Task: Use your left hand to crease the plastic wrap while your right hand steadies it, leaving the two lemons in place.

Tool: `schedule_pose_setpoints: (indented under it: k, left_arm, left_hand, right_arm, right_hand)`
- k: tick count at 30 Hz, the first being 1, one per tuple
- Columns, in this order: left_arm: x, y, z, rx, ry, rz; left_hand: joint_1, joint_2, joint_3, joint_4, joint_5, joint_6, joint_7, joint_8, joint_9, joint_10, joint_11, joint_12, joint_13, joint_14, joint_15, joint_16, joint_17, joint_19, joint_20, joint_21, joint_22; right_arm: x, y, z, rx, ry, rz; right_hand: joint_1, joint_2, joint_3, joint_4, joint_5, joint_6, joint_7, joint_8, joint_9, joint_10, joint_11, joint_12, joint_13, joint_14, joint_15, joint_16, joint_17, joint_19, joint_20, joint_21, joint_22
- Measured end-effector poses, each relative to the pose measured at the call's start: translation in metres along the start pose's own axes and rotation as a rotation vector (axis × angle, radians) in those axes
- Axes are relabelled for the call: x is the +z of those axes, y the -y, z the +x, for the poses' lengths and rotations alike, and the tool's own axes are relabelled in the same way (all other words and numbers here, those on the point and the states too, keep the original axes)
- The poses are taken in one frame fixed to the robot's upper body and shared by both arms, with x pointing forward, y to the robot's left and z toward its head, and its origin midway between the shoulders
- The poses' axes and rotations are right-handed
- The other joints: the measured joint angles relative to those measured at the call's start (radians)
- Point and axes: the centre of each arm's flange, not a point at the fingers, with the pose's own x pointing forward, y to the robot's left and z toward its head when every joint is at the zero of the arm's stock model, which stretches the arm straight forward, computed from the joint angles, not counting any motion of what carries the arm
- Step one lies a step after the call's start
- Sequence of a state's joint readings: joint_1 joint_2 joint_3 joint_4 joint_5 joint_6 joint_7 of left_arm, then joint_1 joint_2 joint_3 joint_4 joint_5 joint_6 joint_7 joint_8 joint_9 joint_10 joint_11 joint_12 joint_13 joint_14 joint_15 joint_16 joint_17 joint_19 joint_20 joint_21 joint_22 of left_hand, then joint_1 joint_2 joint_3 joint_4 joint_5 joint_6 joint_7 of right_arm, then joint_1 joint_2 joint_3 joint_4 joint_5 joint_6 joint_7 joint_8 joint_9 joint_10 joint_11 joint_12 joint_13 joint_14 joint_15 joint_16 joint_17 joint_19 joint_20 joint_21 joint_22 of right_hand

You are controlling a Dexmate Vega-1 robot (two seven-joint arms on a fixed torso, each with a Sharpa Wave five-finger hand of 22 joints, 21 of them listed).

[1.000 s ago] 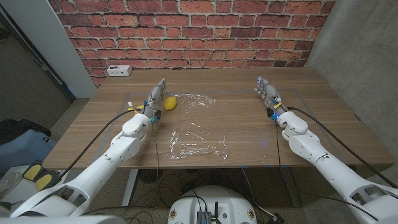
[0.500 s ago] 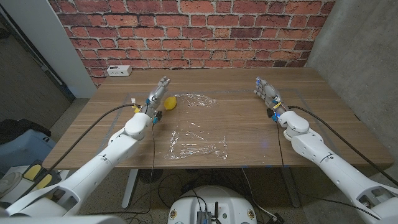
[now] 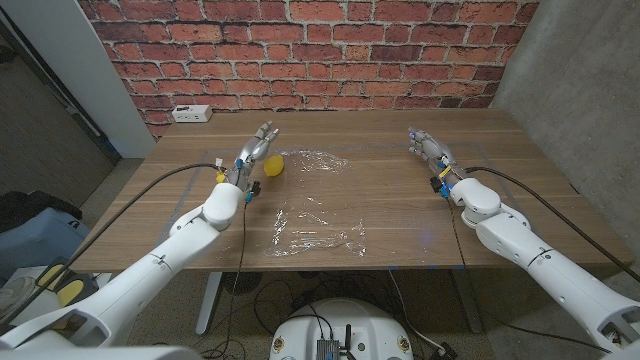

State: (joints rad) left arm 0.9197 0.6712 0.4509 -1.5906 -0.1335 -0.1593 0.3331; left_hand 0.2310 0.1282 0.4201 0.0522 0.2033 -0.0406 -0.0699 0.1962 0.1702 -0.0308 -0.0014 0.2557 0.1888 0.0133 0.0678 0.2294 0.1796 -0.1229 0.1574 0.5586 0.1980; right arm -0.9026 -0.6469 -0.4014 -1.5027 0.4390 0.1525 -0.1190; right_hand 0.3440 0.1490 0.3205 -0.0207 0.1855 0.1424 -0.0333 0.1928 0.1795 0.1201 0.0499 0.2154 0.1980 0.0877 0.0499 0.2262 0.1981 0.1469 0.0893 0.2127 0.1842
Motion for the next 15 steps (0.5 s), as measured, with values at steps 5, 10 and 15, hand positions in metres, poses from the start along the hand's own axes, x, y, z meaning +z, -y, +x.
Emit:
schedule_pose_setpoints:
  k: [5,10,15]
  left_arm:
    - [0.005,0.000,-0.007,0.020,0.003,0.111]
    - [0.010,0.001,-0.014,0.023,0.013,0.164]
    - [0.016,0.002,-0.022,0.023,0.024,0.205]
  left_hand:
    - [0.000,0.000,0.004,-0.004,0.000,0.007,0.003,0.000,0.000,0.007,0.007,0.000,0.000,0.000,0.000,0.000,0.000,-0.001,0.011,0.000,0.000]
    - [0.004,0.004,0.008,-0.008,-0.004,0.015,-0.004,0.000,0.000,0.011,0.003,0.000,0.000,0.000,0.000,0.000,0.000,-0.004,0.018,0.000,-0.003]
    - [0.004,0.004,0.010,-0.010,-0.004,0.025,-0.004,0.000,0.000,0.012,0.002,0.000,0.000,0.000,0.000,-0.005,0.000,-0.004,0.018,0.000,-0.003]
  right_arm:
    - [0.013,-0.004,-0.009,0.027,0.011,-0.067]
    - [0.017,-0.007,-0.015,0.035,0.008,-0.112]
    - [0.021,-0.009,-0.020,0.039,0.008,-0.157]
  right_hand:
    - [0.005,0.005,0.000,0.000,0.000,0.006,0.001,0.000,0.000,0.002,-0.002,0.000,0.000,0.000,0.000,0.000,0.000,0.000,0.000,0.000,0.000]
    - [0.005,0.005,0.003,-0.003,0.000,0.008,0.003,0.000,0.000,0.005,0.002,0.000,0.000,0.000,0.000,0.000,0.000,0.000,0.000,0.000,0.000]
    - [0.005,0.005,0.003,-0.003,0.000,0.017,0.001,0.000,0.000,0.012,-0.002,0.000,0.000,0.000,-0.001,0.000,0.003,0.000,0.000,0.000,0.000]
